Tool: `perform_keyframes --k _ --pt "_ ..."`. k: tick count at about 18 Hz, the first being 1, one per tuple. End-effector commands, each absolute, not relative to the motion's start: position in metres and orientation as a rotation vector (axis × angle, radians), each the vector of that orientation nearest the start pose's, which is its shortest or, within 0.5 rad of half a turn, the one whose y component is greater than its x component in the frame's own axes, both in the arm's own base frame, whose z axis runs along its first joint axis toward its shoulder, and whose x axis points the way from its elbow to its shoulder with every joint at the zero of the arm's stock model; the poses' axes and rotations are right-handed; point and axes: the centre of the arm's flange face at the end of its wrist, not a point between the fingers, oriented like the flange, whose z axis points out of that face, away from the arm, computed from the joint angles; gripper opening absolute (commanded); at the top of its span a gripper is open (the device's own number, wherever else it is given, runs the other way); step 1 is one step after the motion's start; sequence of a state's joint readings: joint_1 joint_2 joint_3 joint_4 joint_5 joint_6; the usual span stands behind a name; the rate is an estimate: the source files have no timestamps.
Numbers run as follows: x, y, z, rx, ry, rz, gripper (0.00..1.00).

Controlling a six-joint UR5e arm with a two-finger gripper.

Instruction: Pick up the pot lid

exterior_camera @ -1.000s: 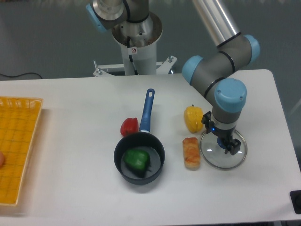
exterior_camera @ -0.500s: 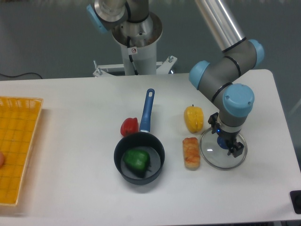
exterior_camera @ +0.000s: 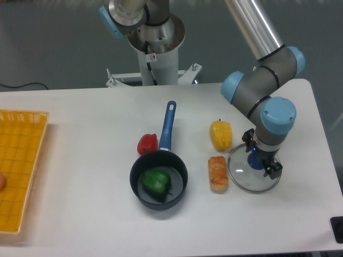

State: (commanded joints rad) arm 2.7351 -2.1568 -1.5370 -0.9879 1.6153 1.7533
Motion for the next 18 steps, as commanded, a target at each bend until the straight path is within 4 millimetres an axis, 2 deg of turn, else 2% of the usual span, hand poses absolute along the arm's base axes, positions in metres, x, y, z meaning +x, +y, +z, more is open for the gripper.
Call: perform_keyframes --k 5,6,7,9,11,14,16,18 --pt "-0.5658 0.3837 0.2131 -3.048 0.921 0.05 0.87" --pt "-0.5658 0.3837 0.2131 -3.048 0.921 0.049 0.77" --pt "-0.5657 0.3837 0.213 -3.048 0.921 0.047 0.74" --pt "-0.5651 0.3834 0.2121 -3.048 0.921 0.042 0.73" --pt "-0.5635 0.3837 0.2117 -3.05 0.922 0.038 0.66" --pt "-0.5615 0.3849 0.2104 -3.051 0.925 0.033 0.66" --pt "-0.562 0.3851 0.211 -3.052 0.92 0.036 0.56" --pt "-0.5618 0.385 0.2141 -3.052 0.92 0.043 0.56"
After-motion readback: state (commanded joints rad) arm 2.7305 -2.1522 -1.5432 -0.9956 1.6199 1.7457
